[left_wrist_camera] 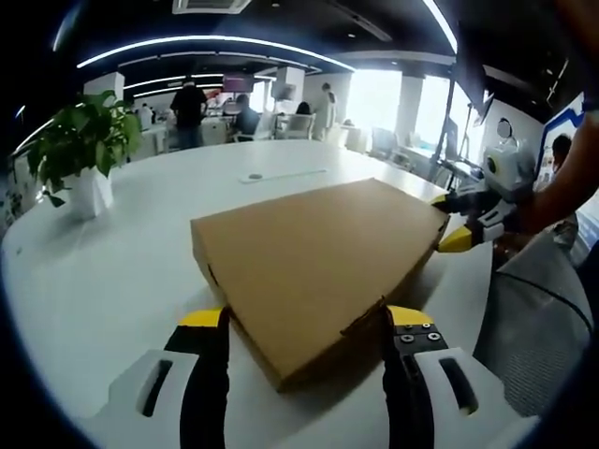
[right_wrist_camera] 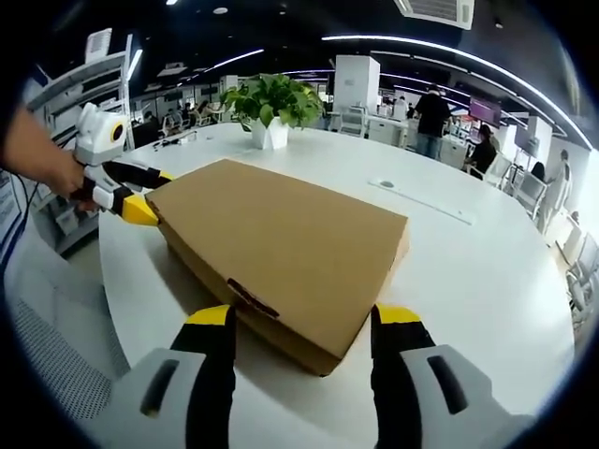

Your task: Operate the shoe box by opening the lid, removing the specified soft item, and placing it in the target area until the item is outside and the box remains undamaged.

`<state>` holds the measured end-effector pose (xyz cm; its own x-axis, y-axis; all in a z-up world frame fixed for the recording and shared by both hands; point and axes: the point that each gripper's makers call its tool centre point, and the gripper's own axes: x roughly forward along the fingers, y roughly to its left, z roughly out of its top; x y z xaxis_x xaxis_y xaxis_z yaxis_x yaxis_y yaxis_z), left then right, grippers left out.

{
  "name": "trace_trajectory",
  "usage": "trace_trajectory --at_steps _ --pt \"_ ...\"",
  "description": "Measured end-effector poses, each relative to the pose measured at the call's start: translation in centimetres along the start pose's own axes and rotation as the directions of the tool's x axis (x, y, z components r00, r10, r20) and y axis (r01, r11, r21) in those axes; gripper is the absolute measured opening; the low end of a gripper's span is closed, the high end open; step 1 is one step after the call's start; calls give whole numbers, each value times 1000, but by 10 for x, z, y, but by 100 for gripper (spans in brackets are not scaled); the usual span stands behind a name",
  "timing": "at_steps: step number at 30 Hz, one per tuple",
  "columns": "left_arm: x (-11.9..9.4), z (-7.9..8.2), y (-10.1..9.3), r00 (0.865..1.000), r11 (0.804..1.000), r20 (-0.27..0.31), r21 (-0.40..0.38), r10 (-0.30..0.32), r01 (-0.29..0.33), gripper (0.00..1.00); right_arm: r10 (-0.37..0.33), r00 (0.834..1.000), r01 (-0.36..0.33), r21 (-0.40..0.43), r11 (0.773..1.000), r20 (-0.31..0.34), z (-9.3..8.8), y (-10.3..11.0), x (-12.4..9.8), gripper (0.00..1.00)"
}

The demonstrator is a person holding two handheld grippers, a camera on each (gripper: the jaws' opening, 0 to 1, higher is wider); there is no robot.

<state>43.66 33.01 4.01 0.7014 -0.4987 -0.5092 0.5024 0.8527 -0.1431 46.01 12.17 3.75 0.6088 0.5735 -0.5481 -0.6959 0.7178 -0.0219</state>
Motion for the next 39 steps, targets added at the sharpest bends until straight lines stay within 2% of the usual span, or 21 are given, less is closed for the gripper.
trace_trajectory --at_steps 29,39 --pt "-14 15 -4 1000 1000 27 5 8 -8 66 29 999 -29 -2 1000 23 20 2 -15 55" --pt "-18 26 -7 999 1000 33 1 11 -11 67 35 999 -35 -10 999 39 30 1 -20 56"
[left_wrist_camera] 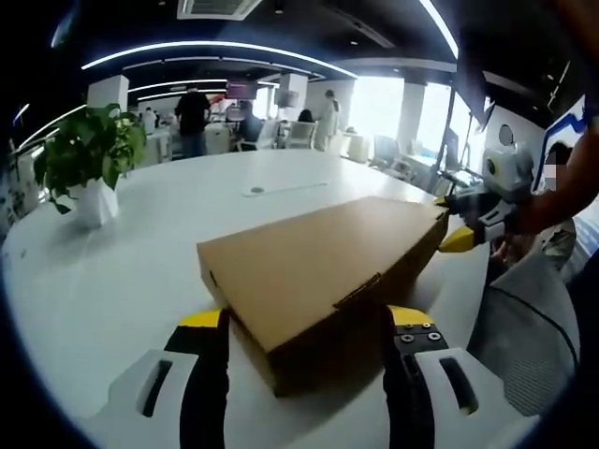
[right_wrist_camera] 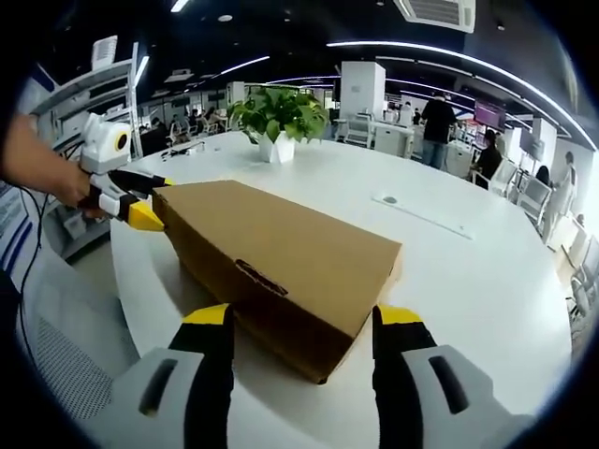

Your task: Operate the shoe box by opening the lid, removing the specified soft item, and placing it in the target area until the item is outside and the box remains undamaged.

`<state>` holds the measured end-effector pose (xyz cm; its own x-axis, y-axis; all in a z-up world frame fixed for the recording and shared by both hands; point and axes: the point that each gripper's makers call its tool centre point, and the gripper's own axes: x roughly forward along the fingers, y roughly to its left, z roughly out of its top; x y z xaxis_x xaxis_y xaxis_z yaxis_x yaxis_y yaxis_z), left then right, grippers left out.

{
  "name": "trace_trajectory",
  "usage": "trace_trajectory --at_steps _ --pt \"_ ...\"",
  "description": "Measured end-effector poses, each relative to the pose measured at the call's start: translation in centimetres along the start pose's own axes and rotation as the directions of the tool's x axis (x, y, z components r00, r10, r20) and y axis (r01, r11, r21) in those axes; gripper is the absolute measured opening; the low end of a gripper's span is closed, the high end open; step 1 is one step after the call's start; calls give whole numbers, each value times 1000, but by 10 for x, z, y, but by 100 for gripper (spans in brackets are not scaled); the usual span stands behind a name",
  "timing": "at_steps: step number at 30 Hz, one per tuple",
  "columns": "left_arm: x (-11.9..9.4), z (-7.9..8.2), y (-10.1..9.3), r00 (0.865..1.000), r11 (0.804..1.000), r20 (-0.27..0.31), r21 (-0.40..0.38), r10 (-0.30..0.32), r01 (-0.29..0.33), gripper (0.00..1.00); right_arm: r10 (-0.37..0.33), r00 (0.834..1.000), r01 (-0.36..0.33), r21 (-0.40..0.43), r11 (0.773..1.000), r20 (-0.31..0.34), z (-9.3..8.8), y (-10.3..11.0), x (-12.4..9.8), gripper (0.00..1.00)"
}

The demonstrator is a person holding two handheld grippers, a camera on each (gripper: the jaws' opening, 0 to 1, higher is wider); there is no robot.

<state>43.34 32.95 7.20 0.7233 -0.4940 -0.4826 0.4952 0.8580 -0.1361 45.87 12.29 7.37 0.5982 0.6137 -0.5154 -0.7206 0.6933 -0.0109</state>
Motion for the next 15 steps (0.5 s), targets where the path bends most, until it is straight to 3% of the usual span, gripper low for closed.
trace_trajectory --at_steps 15 --pt "-6 15 -1 1000 1000 25 7 2 -2 67 -12 1000 13 -26 1000 23 16 -8 -4 52"
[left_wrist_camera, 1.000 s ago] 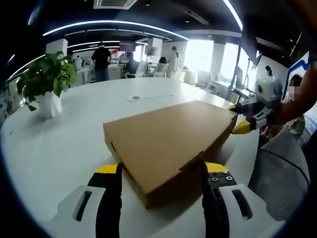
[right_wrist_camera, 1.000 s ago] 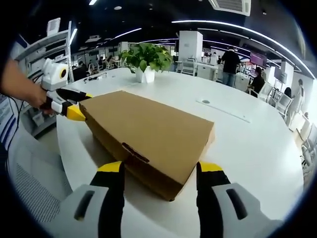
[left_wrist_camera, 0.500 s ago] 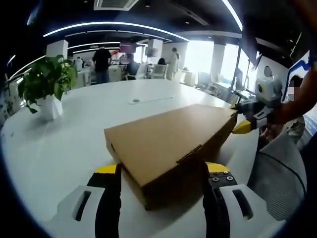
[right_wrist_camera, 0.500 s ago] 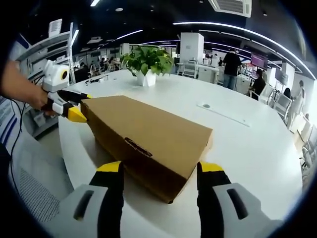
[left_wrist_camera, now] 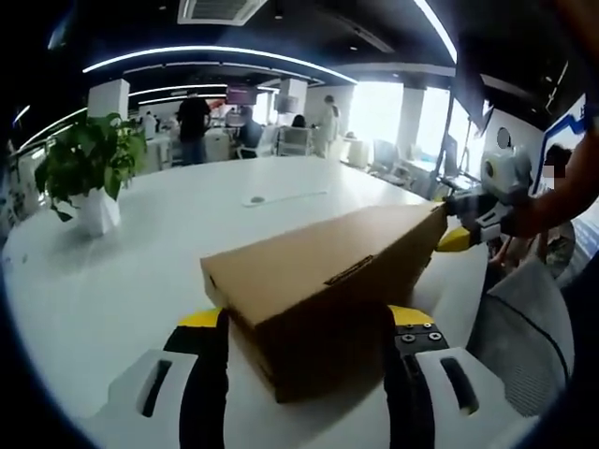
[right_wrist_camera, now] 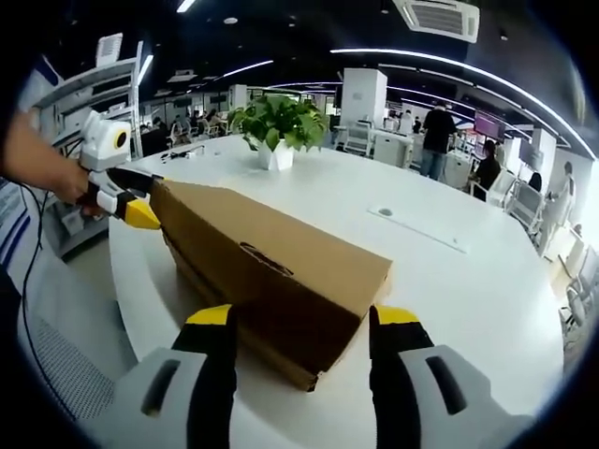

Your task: Operate the shoe box by opening the lid, removing the specified soft item, and placing it in the target area until the item is outside and the box remains undamaged.

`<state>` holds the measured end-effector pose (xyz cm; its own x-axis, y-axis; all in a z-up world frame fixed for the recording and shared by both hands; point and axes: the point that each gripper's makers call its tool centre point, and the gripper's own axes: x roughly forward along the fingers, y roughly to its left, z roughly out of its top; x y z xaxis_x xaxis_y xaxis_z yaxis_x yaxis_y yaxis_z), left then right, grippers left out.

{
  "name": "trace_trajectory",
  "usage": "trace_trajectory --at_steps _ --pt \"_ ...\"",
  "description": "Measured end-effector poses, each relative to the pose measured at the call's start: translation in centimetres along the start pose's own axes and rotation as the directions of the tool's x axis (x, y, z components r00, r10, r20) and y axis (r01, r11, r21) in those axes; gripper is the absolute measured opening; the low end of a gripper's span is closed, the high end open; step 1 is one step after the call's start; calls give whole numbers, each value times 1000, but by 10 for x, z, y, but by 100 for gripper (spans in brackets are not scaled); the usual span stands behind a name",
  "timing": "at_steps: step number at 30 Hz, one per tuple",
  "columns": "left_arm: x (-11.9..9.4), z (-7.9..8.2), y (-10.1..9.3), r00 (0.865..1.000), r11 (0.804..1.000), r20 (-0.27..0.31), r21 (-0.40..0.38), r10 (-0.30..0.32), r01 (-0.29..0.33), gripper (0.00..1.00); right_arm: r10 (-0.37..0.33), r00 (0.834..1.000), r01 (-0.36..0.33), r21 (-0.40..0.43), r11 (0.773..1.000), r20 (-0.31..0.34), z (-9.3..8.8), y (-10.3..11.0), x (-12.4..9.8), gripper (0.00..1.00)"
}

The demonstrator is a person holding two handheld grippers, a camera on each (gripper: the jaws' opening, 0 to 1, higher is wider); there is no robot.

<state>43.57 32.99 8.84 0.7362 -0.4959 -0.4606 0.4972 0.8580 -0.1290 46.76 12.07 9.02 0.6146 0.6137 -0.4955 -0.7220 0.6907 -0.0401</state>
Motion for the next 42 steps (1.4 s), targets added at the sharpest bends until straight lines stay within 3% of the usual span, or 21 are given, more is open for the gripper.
trace_trajectory --at_steps 13,31,42 --pt "-3 22 2 999 1000 34 -1 6 -6 68 -20 999 21 -11 1000 39 22 -10 -2 50" --pt "1 59 14 996 999 84 43 9 -13 68 -99 988 104 -38 994 115 65 -42 7 40" --pt "8 73 21 994 999 110 50 14 -20 70 -192 973 194 1 981 127 83 -69 17 25"
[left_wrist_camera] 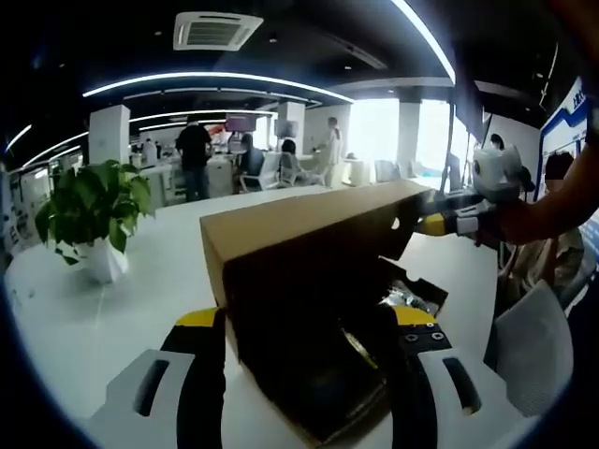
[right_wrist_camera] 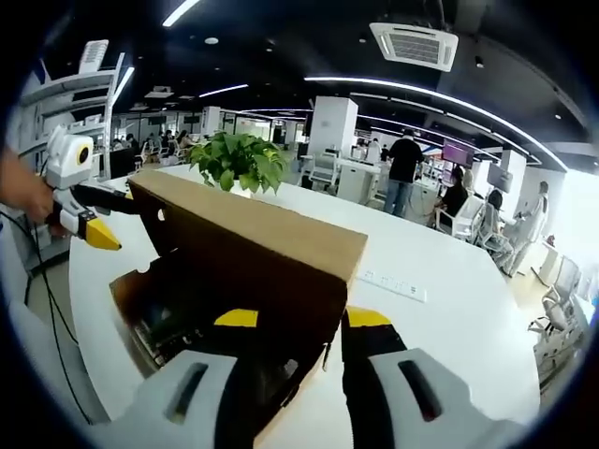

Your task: Operate the shoe box by opening the lid, removing the specified soft item, and placing it in the target area until the item is outside and the box remains undamaged.

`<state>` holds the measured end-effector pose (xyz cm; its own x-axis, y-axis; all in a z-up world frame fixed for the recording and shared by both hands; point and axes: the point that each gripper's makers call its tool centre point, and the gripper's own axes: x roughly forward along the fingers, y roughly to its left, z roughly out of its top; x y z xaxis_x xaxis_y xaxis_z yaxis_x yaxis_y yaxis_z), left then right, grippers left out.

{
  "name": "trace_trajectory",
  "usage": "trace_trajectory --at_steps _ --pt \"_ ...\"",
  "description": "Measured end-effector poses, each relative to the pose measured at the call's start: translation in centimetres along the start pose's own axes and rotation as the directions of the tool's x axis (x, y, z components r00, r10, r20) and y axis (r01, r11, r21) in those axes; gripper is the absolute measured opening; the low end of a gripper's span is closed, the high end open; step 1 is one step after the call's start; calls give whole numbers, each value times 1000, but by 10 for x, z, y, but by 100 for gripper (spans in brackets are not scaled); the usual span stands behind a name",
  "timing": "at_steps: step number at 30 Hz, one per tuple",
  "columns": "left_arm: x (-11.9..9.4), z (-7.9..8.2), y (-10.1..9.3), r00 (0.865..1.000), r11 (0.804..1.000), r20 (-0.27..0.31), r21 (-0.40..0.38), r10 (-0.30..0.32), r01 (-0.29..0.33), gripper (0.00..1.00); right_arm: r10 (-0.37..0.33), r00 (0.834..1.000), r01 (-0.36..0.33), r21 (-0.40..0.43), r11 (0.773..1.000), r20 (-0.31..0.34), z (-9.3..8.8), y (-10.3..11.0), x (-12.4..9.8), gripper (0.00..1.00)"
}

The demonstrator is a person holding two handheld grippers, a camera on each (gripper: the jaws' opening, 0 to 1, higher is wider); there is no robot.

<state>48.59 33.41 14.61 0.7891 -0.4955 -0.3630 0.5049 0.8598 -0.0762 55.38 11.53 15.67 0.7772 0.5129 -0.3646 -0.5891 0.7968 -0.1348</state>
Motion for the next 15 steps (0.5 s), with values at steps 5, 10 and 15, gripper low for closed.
trace_trajectory --at_steps 5,10,15 --pt "2 2 3 1000 1000 6 2 -1 1 70 -46 999 46 -8 999 -9 3 -14 4 11" --pt "5 7 6 1000 1000 15 -1 -1 1 70 -100 995 100 -24 995 -17 5 -28 8 1" --pt "8 9 12 1000 1000 22 7 1 -1 68 -104 995 104 -6 995 -9 8 -32 15 0"
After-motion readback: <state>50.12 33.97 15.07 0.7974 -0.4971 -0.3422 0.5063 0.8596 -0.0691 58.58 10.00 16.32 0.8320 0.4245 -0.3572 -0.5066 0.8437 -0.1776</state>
